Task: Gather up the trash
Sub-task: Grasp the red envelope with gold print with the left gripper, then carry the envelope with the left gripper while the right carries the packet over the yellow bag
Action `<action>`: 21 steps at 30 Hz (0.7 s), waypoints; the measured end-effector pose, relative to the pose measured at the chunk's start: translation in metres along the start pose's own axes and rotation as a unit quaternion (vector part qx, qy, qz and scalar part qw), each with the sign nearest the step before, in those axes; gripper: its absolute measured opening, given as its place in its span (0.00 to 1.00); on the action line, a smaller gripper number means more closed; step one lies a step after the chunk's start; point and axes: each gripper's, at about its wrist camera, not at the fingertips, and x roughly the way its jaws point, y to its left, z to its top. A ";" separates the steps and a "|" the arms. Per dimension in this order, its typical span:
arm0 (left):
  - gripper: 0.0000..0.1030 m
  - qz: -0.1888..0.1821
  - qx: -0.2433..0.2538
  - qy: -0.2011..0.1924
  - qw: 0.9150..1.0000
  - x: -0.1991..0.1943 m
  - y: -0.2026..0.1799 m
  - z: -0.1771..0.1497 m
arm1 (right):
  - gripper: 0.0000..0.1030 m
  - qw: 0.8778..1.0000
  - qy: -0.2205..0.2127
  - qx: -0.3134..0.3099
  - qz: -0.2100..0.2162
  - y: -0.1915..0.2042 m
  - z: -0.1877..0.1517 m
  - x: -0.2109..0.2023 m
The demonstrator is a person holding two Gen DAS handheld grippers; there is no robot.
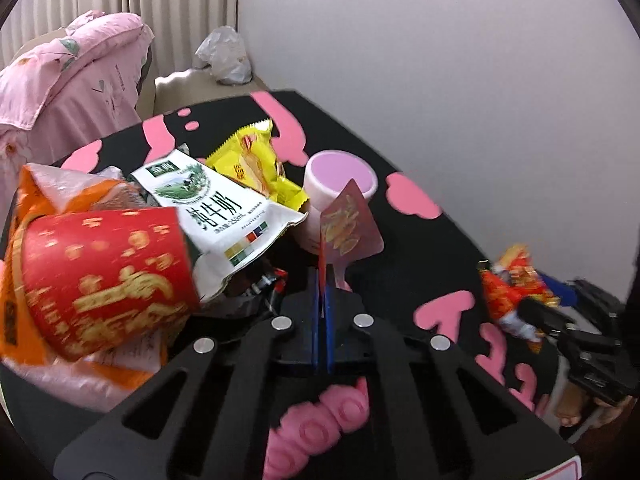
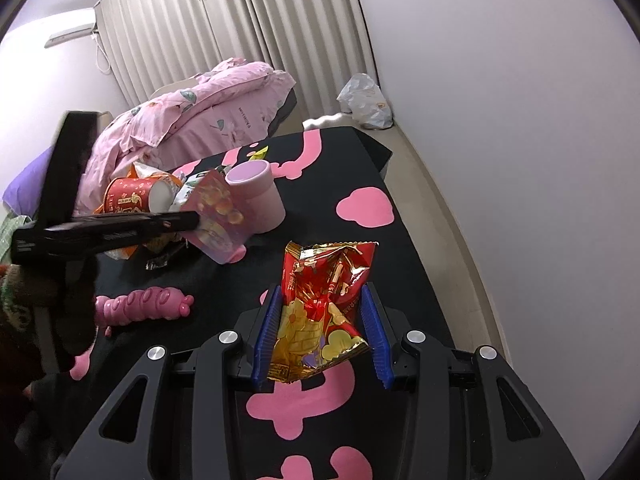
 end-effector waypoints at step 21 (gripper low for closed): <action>0.02 0.076 -0.140 -0.125 0.979 -0.199 0.106 -0.078 | 0.38 0.990 -0.056 -0.113 0.066 0.109 0.043 -0.027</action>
